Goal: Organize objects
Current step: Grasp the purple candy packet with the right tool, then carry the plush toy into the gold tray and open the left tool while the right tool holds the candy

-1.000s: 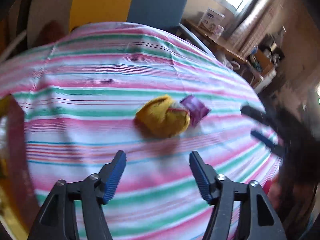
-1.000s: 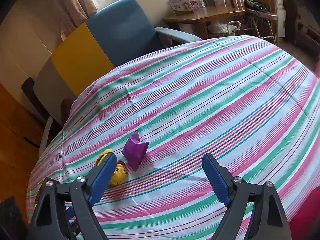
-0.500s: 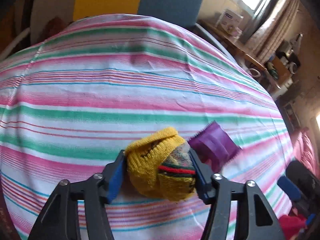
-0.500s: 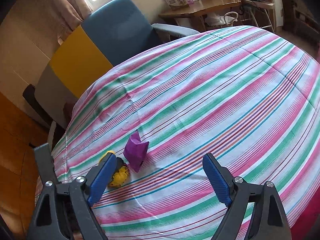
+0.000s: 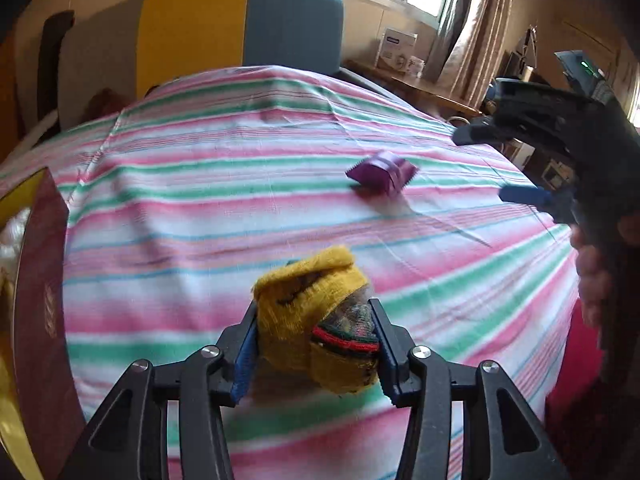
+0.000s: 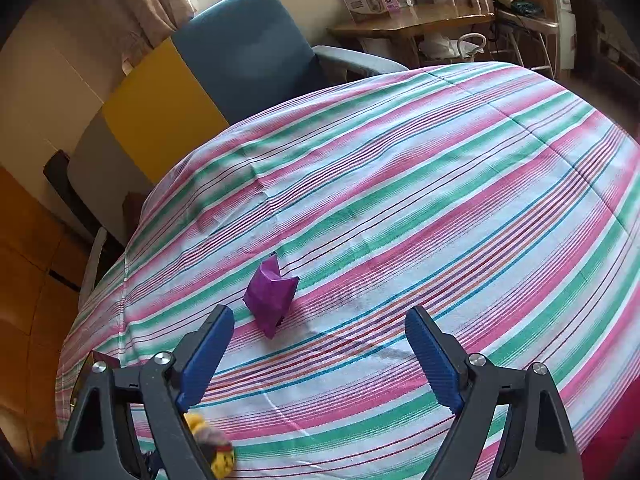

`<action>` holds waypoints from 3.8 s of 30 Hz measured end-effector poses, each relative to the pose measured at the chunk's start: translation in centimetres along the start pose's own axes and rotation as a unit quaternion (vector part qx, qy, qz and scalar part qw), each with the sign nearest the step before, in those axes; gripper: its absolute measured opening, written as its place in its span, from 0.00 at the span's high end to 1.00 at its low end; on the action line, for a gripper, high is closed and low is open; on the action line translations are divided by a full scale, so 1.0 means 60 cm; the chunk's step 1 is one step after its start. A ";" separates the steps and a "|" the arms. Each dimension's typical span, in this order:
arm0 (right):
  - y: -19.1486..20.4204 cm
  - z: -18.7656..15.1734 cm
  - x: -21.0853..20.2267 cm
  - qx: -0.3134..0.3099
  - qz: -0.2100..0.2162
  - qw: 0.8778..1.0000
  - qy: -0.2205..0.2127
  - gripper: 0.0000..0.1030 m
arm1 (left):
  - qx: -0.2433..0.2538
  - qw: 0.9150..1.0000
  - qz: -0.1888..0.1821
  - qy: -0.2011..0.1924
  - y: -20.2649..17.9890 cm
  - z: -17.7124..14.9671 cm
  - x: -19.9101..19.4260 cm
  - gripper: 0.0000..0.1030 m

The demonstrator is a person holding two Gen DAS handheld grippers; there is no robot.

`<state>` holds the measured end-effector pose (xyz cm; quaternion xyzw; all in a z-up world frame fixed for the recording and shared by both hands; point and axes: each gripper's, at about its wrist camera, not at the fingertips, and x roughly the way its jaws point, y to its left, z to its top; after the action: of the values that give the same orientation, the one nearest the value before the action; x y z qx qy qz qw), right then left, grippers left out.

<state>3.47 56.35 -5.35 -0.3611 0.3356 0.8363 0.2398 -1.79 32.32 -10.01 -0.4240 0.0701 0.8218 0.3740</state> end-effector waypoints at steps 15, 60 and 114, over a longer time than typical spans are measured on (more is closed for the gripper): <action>0.128 -0.050 0.049 -0.262 -0.056 0.963 0.023 0.21 | -0.043 0.997 -0.057 -0.014 0.029 -0.014 0.012 0.49; 0.118 -0.099 0.108 -0.326 -0.023 0.938 0.119 0.67 | -0.034 0.997 -0.059 -0.035 0.026 -0.002 -0.071 0.63; 0.140 -0.106 0.111 -0.346 -0.040 0.931 0.107 0.65 | -0.168 0.976 0.135 0.002 0.320 0.021 -0.166 0.30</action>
<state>-3.31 47.20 -10.47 -0.5225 0.0339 0.8465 0.0958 -11.97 13.68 -5.60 -0.4693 -0.0114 0.8639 0.1826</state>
